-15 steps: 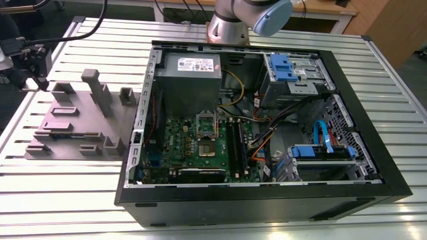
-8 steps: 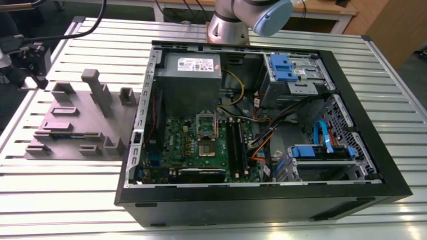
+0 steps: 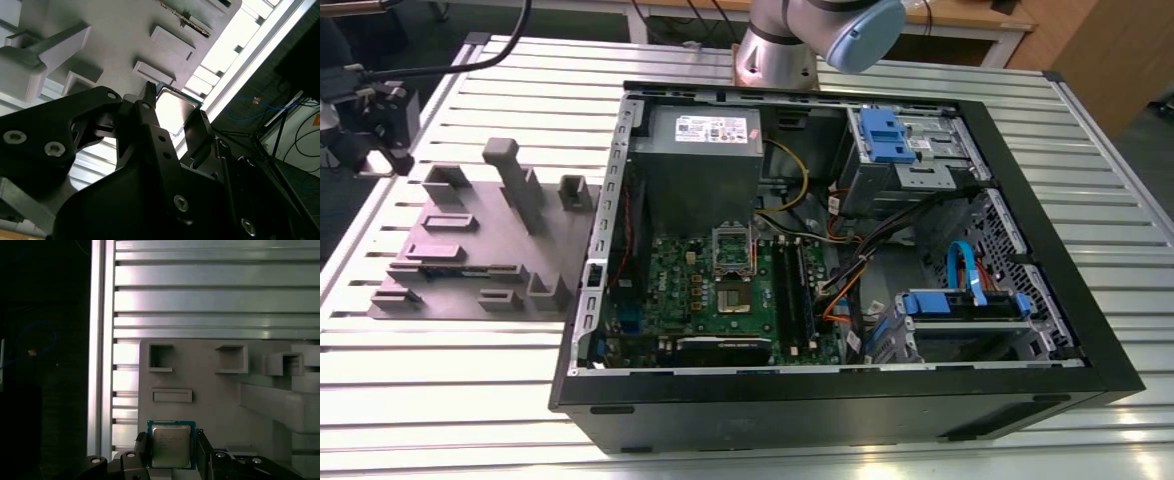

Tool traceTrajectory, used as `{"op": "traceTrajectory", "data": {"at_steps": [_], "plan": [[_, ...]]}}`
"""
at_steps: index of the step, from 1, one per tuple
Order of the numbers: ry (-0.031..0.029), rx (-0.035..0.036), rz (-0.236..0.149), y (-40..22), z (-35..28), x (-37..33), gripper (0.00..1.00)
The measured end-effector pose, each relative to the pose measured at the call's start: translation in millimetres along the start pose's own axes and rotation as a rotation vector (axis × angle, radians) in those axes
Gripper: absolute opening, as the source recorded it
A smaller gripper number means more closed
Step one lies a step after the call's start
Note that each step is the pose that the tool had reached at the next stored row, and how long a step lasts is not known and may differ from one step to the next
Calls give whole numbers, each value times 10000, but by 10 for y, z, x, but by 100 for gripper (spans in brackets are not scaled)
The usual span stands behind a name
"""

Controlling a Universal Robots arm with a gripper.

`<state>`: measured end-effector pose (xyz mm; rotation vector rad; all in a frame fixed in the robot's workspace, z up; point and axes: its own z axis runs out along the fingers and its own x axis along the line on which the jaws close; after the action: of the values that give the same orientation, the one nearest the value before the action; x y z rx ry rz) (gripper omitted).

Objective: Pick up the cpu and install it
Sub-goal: 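Pick up the cpu and move it towards the insertion slot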

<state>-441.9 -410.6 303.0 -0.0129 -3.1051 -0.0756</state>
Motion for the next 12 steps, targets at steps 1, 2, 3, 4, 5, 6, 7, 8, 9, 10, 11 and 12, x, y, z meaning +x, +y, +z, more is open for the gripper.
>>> {"op": "traceTrajectory", "data": {"at_steps": [1, 2, 3, 4, 5, 6, 7, 8, 9, 10, 11, 12], "plan": [[0, 0, 0, 0, -6, 0, 47], [-1, -1, 0, 0, -10, 0, 47], [-2, -1, 0, 1, -13, 0, 47], [0, 0, 0, 1, -18, 1, 47], [0, 0, 0, 1, -24, 1, 47], [0, 0, 0, 1, -29, 1, 47], [-1, -1, 0, 2, -33, 1, 47], [0, 0, 0, 2, -38, 1, 47], [0, 0, 0, 2, -44, 2, 47], [0, 0, 0, 3, -52, 2, 47], [-1, -1, 0, 3, -62, 2, 47], [0, 0, 0, 4, -75, 2, 47]]}}
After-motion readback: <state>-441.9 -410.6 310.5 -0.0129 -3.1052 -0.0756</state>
